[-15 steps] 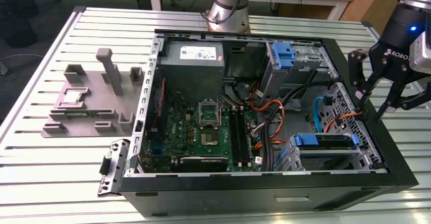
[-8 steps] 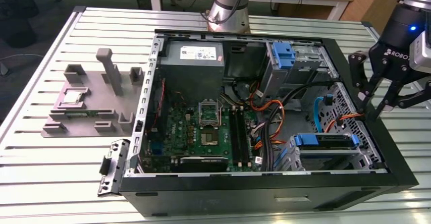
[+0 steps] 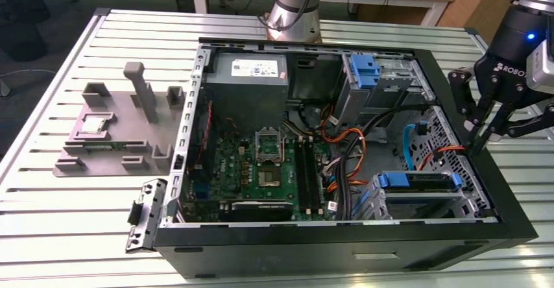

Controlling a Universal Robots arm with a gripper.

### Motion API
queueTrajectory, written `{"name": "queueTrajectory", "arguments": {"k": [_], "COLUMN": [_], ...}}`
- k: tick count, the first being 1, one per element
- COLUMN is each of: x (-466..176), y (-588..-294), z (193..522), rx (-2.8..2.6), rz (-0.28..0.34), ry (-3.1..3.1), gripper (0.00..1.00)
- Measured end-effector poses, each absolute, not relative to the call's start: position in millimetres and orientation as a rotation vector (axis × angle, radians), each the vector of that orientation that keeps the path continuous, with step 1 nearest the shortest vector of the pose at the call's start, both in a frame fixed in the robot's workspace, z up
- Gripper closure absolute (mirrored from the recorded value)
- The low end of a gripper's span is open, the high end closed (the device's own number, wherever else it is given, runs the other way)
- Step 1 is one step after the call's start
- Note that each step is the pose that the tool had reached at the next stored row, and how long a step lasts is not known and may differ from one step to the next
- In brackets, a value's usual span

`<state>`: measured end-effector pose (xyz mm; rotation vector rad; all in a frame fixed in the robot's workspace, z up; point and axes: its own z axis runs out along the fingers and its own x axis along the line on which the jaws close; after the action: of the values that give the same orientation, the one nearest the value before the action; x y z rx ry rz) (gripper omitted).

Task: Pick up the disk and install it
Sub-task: 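Insert the first disk wire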

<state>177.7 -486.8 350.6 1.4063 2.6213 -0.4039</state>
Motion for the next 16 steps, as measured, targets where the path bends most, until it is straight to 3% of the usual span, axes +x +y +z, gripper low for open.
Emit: {"name": "queueTrajectory", "arguments": {"k": [16], "x": [164.8], "y": [-486.7], "z": [355.1], "rx": [1.407], "rz": [-0.403], "ry": [2.622], "gripper": [0.83]}}
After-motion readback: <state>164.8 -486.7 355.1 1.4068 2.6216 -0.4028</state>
